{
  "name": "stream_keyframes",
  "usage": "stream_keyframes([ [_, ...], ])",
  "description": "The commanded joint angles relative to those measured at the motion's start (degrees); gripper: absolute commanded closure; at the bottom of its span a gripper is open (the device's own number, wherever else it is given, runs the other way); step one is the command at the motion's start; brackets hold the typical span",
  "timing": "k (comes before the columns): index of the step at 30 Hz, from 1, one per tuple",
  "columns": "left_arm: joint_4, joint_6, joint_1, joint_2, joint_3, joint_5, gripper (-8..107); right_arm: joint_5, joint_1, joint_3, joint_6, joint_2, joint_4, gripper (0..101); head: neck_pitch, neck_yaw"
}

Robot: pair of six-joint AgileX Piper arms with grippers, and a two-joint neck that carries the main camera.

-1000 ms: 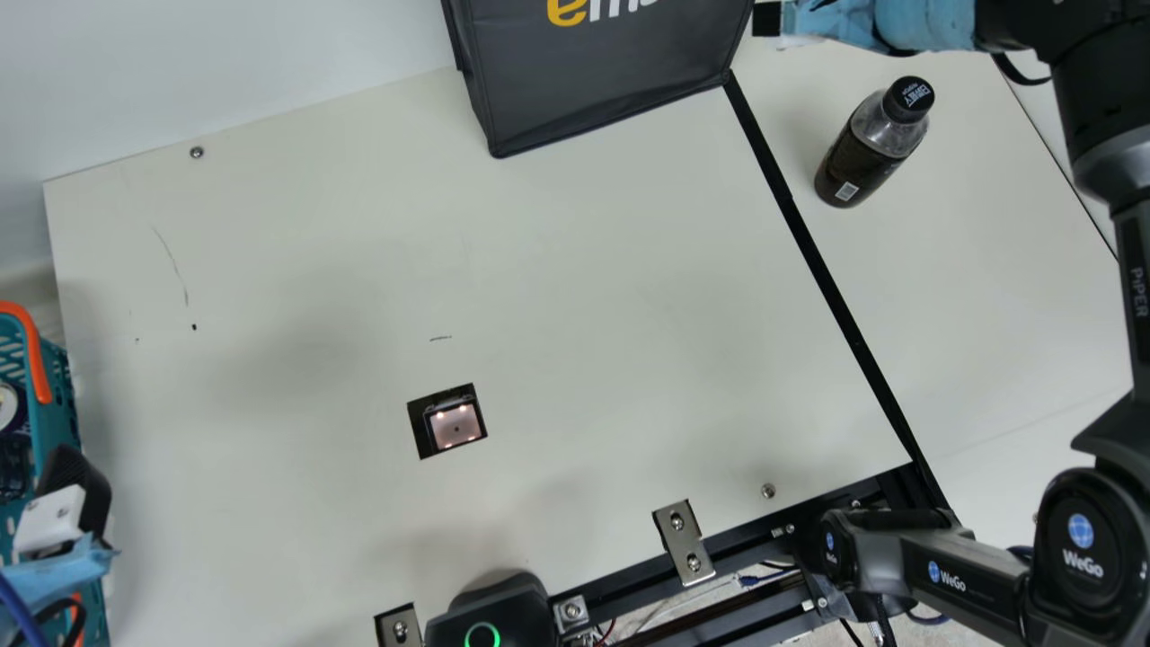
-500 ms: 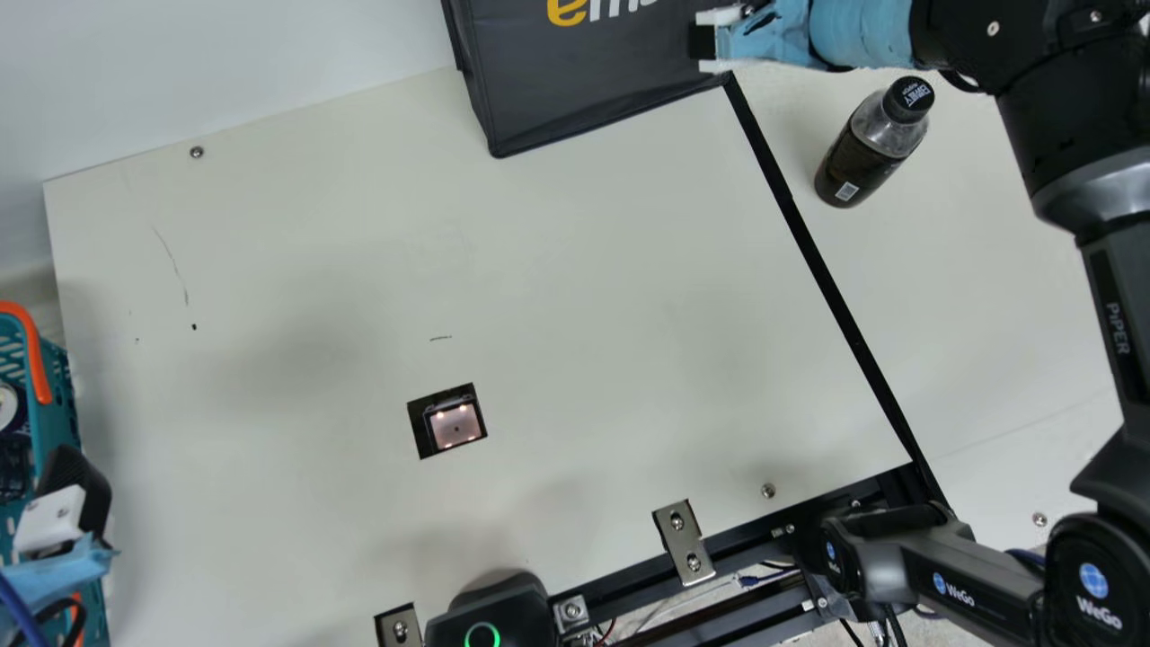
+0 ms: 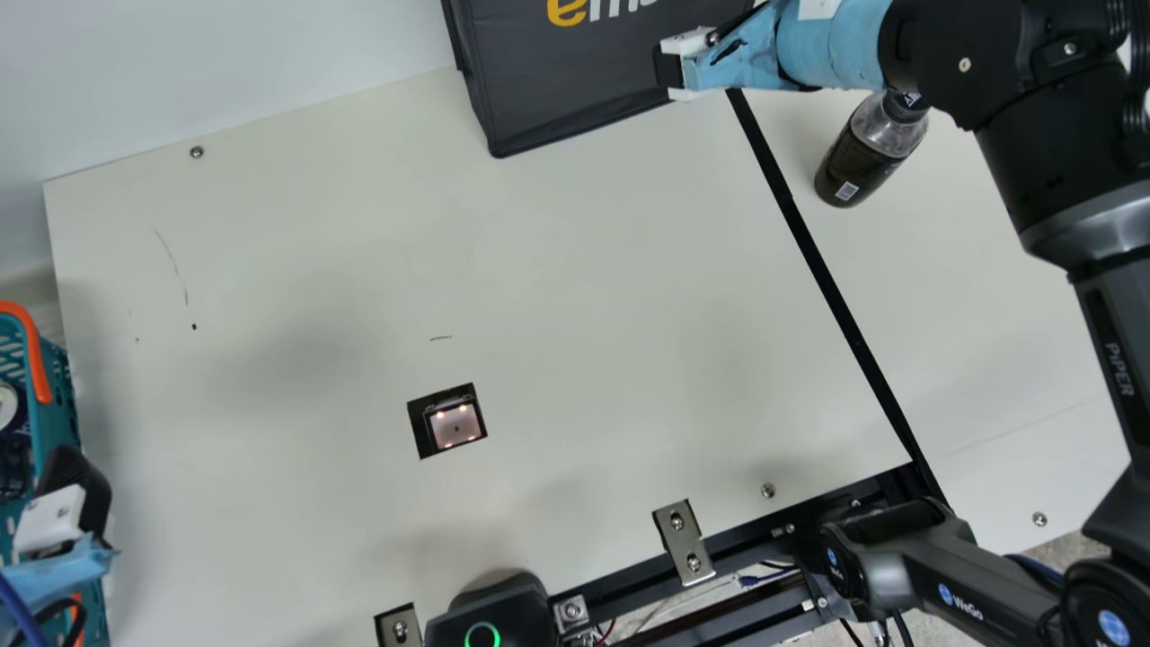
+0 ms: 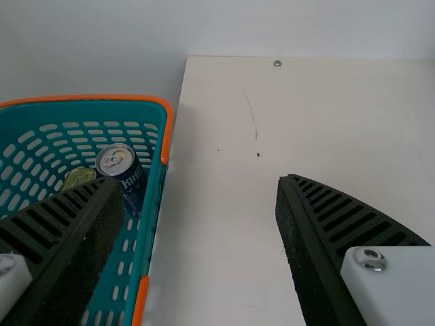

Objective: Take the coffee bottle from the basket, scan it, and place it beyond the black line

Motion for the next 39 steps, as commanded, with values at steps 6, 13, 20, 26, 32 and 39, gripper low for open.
stream_keyframes([
  [6,0.0,0.0,0.0,0.0,0.0,0.0,9,-0.52,1.39,0.53,0.91,-1.18,-0.74,10,-1.57,-0.13],
  [13,0.0,0.0,0.0,0.0,0.0,0.0,9,-1.03,2.03,1.39,1.24,-2.54,-1.09,10,-1.57,-0.13],
  [20,0.36,-0.36,-0.47,0.3,-1.99,2.01,9,0.1,2.16,2.25,1.81,-5.42,-1.69,10,-1.57,2.53],
  [26,1.43,-1.44,-1.87,1.2,-7.94,8.02,9,3.81,2.27,3.91,2.76,-11.43,-3.26,10,-1.57,10.54],
  [32,2.5,-2.51,-3.26,2.1,-13.88,14.02,9,7.51,2.37,5.57,3.71,-17.43,-4.84,10,-1.57,18.55],
  [39,3.75,-3.77,-4.9,3.14,-20.83,21.04,9,11.84,2.5,7.52,4.82,-24.45,-6.68,10,-1.57,19.87],
])
